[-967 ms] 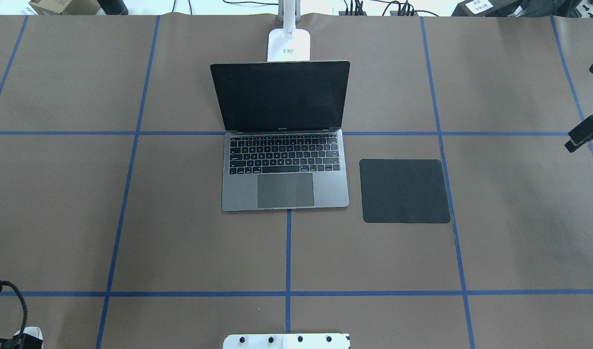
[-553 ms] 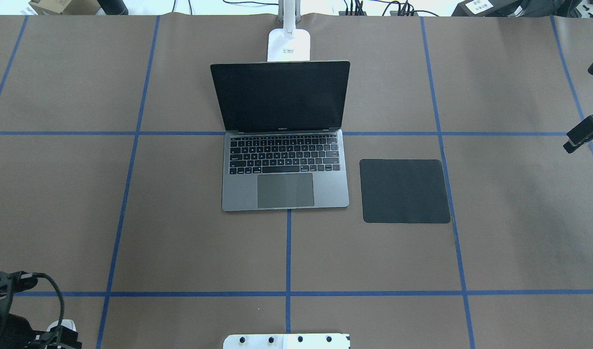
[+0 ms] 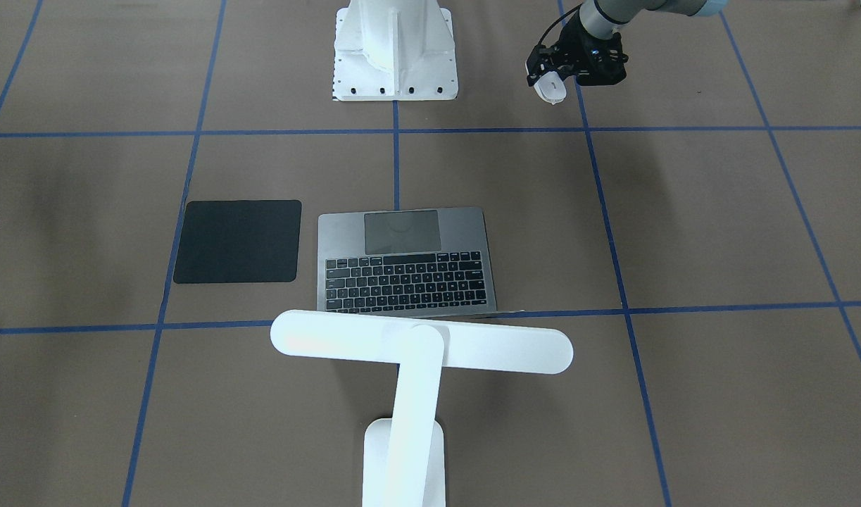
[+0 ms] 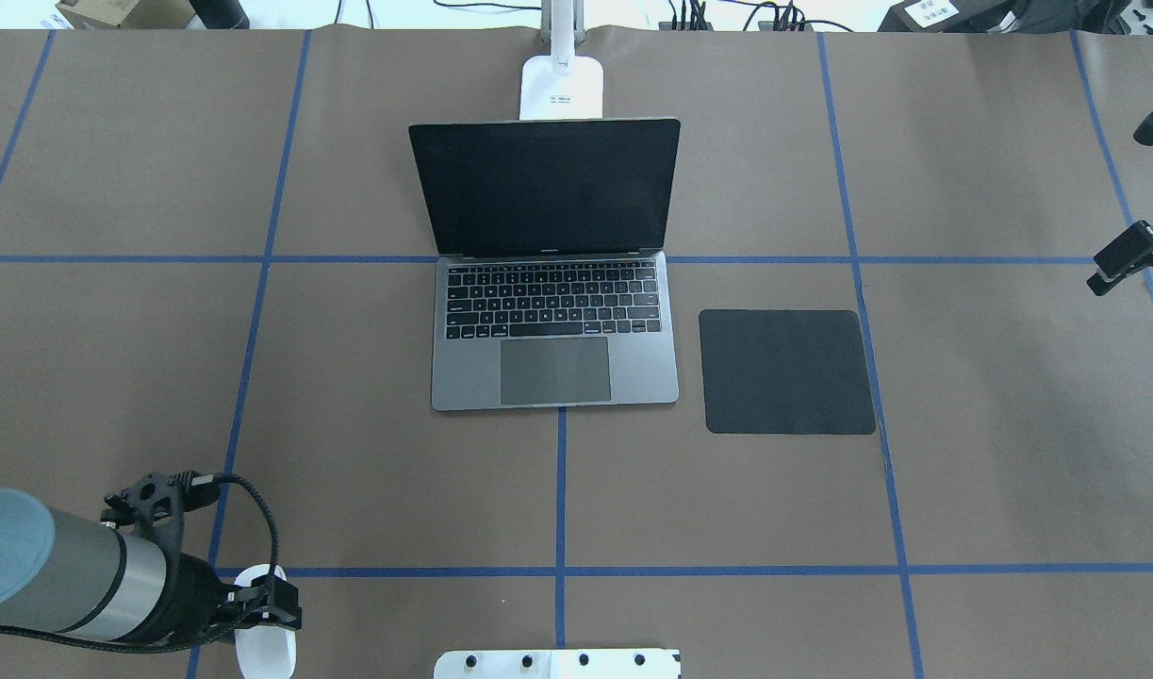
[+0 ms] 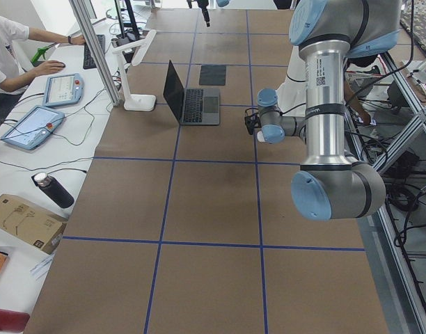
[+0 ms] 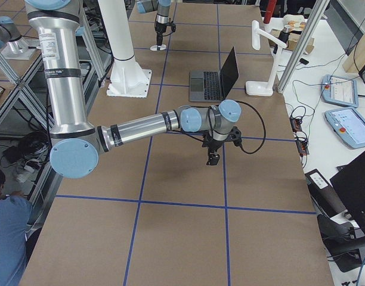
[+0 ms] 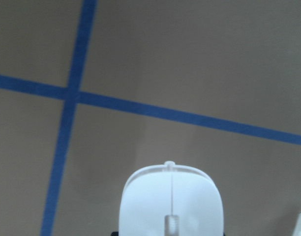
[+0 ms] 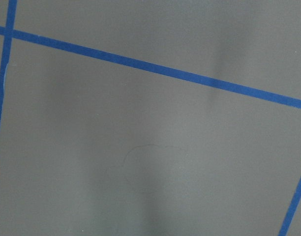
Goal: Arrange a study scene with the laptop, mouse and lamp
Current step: 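Carry the white mouse with the left gripper across the laptop front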
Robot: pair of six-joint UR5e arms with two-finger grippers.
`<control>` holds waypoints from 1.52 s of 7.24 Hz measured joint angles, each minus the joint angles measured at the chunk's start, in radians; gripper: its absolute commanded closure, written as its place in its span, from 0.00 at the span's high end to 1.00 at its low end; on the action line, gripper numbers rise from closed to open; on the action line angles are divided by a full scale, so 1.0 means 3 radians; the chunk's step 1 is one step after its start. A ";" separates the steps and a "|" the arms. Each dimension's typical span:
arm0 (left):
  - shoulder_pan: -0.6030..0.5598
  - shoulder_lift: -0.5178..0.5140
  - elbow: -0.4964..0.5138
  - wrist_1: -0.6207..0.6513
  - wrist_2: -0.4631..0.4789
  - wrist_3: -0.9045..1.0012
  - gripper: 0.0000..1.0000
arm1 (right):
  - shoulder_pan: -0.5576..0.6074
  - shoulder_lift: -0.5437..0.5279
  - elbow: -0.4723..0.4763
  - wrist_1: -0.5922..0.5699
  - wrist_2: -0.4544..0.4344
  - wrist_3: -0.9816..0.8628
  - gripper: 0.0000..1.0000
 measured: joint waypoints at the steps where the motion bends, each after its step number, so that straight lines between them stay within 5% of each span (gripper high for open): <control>1: -0.0086 -0.0290 0.0028 0.0287 -0.0001 0.0104 0.65 | 0.0000 0.0011 -0.0020 0.0000 -0.0002 -0.0004 0.98; 6: -0.0410 -0.1837 0.0517 0.1446 0.0013 0.0455 0.65 | 0.0000 0.0019 -0.0130 0.0049 0.0009 -0.0019 0.98; 11: -0.0525 -0.3087 0.1644 0.1563 0.0043 0.0751 0.65 | 0.0000 0.0019 -0.0223 0.0077 0.0047 -0.0032 0.98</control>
